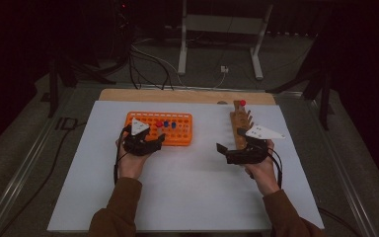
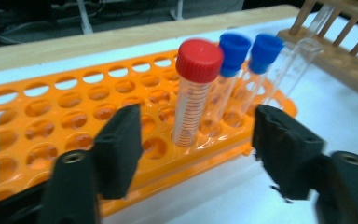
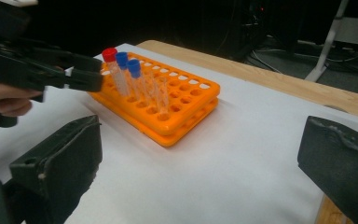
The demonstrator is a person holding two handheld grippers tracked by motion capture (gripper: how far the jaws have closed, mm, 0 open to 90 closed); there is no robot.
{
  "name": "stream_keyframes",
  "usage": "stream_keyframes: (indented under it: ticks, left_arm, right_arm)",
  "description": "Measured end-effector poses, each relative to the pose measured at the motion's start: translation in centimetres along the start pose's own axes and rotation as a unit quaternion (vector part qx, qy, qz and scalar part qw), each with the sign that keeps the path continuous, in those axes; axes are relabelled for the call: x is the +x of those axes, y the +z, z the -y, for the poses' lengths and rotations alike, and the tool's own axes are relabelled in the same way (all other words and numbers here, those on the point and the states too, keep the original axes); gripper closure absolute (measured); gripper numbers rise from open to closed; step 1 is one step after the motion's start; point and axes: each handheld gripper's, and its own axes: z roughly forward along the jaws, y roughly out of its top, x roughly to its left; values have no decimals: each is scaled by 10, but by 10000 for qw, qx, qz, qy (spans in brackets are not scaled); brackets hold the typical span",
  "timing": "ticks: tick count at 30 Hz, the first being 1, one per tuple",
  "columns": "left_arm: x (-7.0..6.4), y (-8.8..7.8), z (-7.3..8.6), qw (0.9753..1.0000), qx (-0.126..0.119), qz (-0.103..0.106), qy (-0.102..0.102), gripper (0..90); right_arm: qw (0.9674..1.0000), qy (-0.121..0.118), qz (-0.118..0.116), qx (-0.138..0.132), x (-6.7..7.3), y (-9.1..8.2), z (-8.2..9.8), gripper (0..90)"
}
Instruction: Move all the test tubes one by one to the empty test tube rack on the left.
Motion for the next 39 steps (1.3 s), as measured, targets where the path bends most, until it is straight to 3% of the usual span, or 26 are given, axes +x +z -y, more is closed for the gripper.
stream_keyframes:
  ticks: [7, 18, 21, 29, 39]
  left_arm:
    - [5, -31, 5, 9991, -338, 189, -159, 172]
    - [15, -75, 22, 9984, -540, 1, -150, 44]
    - [14, -80, 26, 9989, -465, 39, -84, 14]
    - [13, -93, 34, 9983, -569, -71, 45, 5]
    - [16, -97, 39, 9973, -706, -201, -59, 4]
  right_arm:
    - [10000, 1, 17, -17, -1, -1, -1, 3]
    - [10000, -36, 66, -12, -2, -1, -2, 3]
    - [9999, -40, 98, -39, -5, -2, -4, 2]
    - [9994, -106, 299, -99, -18, -5, -18, 3]
    - [9972, -108, 738, -36, -42, 2, -34, 3]
